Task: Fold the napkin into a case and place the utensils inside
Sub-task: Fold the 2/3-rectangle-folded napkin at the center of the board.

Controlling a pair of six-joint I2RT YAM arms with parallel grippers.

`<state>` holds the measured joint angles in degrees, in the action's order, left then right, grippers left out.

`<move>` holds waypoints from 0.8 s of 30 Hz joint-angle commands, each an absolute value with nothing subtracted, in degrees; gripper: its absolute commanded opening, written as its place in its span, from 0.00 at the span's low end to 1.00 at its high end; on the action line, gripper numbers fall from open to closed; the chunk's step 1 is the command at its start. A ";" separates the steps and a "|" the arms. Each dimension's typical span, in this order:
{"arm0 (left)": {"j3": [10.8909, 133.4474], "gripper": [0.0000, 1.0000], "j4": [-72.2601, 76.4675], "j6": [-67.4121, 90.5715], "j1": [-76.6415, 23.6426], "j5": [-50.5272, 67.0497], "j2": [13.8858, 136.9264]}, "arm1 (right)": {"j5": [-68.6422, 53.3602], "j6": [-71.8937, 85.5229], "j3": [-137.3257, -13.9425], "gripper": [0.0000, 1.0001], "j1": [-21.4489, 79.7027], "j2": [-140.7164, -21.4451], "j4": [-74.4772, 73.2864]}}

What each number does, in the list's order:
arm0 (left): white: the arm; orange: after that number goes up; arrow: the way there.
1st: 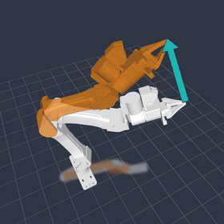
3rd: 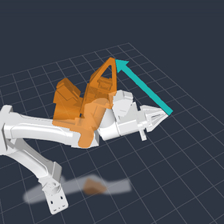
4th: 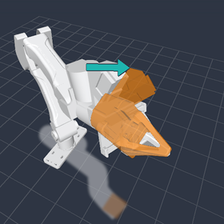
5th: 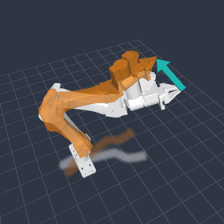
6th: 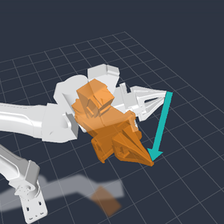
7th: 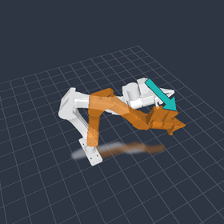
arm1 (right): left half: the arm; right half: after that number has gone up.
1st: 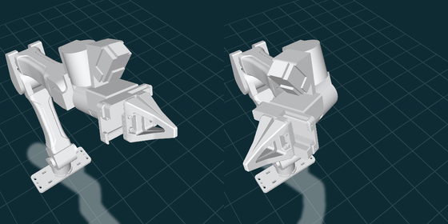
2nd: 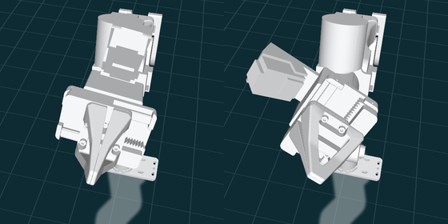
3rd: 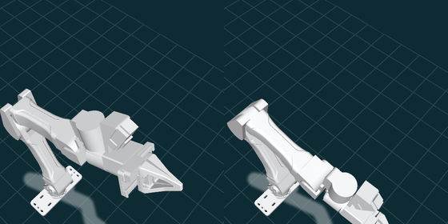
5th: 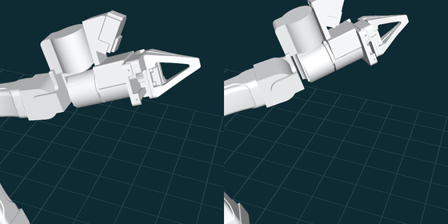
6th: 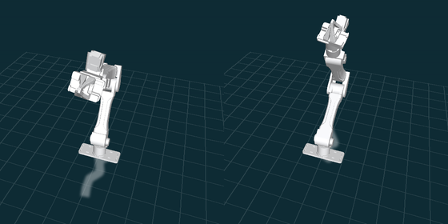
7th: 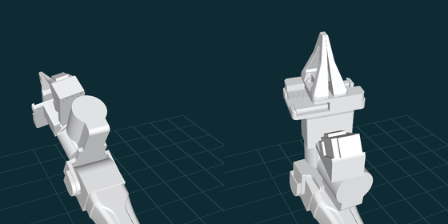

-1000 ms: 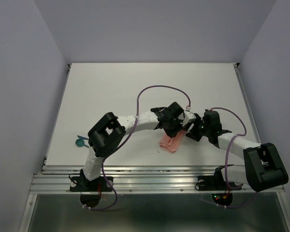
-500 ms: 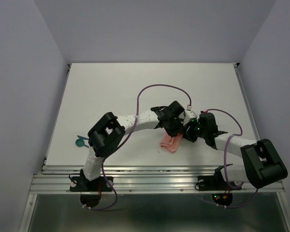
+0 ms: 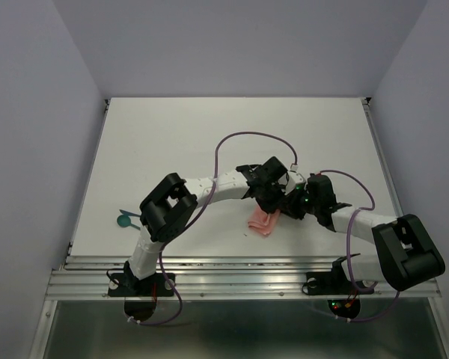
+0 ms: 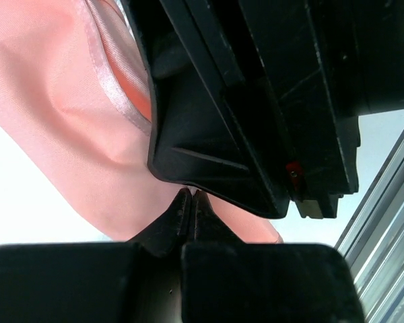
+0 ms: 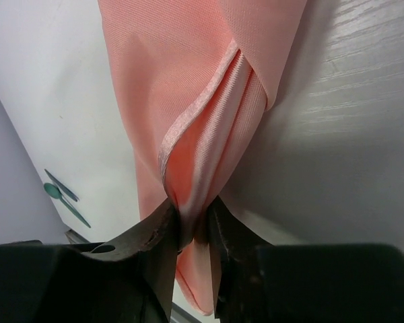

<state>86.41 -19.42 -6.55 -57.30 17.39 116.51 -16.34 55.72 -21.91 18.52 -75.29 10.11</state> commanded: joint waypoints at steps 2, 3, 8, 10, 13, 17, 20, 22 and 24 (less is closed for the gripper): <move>89.12 0.00 -19.69 -4.84 -57.39 18.02 115.49 | -14.15 55.90 -22.32 0.21 19.07 -75.67 8.96; 89.12 0.00 -19.60 -4.49 -57.39 17.58 115.31 | -14.15 55.90 -22.41 0.20 19.07 -75.85 9.05; 88.95 0.17 -19.60 -2.29 -57.57 16.79 114.70 | -14.06 55.99 -23.03 0.05 19.07 -77.25 8.97; 88.33 0.37 -19.60 -1.41 -57.74 16.44 113.56 | -13.97 55.81 -23.29 0.01 19.07 -77.61 8.96; 87.45 0.62 -20.04 -0.71 -57.83 16.26 111.36 | -14.32 55.20 -23.64 0.01 19.07 -78.66 9.31; 86.57 0.96 -21.18 -0.62 -57.83 16.00 108.11 | -14.68 54.32 -24.08 0.01 19.07 -79.63 9.40; 85.43 0.99 -21.53 -0.70 -57.75 15.73 105.48 | -14.76 53.97 -24.26 0.01 19.07 -79.72 9.40; 83.94 0.99 -20.57 -0.35 -57.40 15.03 103.63 | -14.77 53.70 -24.17 0.01 19.07 -79.45 9.40; 81.49 0.99 -19.43 1.30 -55.91 16.86 101.79 | -14.77 53.61 -24.08 0.01 19.07 -79.19 9.49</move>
